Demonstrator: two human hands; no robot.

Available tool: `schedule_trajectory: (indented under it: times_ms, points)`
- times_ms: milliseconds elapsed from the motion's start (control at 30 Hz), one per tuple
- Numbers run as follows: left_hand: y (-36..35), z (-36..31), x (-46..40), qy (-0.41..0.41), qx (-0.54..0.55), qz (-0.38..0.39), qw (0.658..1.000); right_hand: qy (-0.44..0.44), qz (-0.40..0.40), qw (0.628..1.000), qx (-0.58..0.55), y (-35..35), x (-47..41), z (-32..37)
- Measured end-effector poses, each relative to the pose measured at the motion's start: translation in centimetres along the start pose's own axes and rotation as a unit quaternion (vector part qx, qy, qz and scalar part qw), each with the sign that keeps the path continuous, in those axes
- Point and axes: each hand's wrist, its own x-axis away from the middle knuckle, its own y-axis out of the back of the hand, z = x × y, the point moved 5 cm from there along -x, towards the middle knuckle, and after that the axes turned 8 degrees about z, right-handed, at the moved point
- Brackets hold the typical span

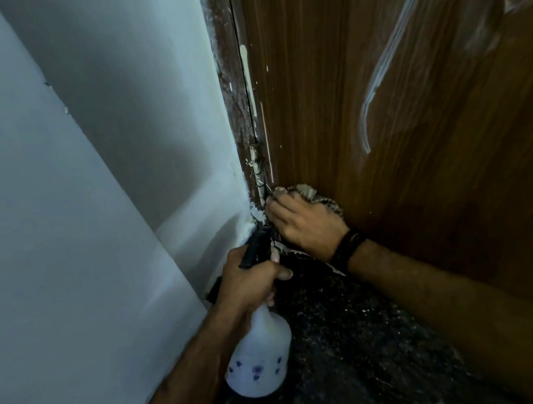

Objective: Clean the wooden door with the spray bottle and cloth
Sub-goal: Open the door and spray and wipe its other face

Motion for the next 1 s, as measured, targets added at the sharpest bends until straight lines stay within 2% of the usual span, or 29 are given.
schedule_trajectory:
  times_ms: [133, 233, 300, 433, 533, 667, 867, 933, 1000]
  points:
    - [-1.0, -0.9, 0.3, -0.011, 0.001, 0.008, 1.0, 0.06, 0.126, 0.99, -0.017, -3.6, 0.9, 2.5]
    - [-1.9, -1.0, 0.8, -0.011, -0.008, 0.034, 0.999, 0.095, 0.134, 0.986, -0.034, -4.3, 2.8, 3.8]
    - [-2.0, -0.7, 1.1, -0.01, -0.016, 0.047, 0.999, 0.088, 0.089, 0.992, -0.035, -3.3, 4.3, 3.2]
    - [-2.3, -1.0, 1.4, -0.031, -0.028, 0.072, 0.997, -0.04, -0.028, 0.998, -0.04, -0.4, 9.3, -1.0]
    - [-3.7, -2.0, 1.6, -0.039, -0.029, 0.088, 0.995, -0.114, -0.079, 0.989, -0.058, 0.8, 13.3, -2.5]
    - [-6.0, -4.6, 2.6, -0.062, -0.019, 0.116, 0.991, -0.213, -0.146, 0.96, -0.111, 1.5, 16.1, -3.3]
    - [-7.2, -8.2, 3.7, -0.096, -0.027, 0.136, 0.986, -0.301, -0.265, 0.911, -0.093, 6.2, 16.0, -6.1]
    - [-7.4, -9.6, 4.0, -0.109, -0.026, 0.136, 0.984, -0.325, -0.289, 0.896, -0.093, 7.7, 16.0, -7.5]
    - [-7.4, -10.8, 4.1, -0.121, -0.023, 0.134, 0.983, -0.325, -0.285, 0.898, -0.088, 8.3, 15.9, -8.1]
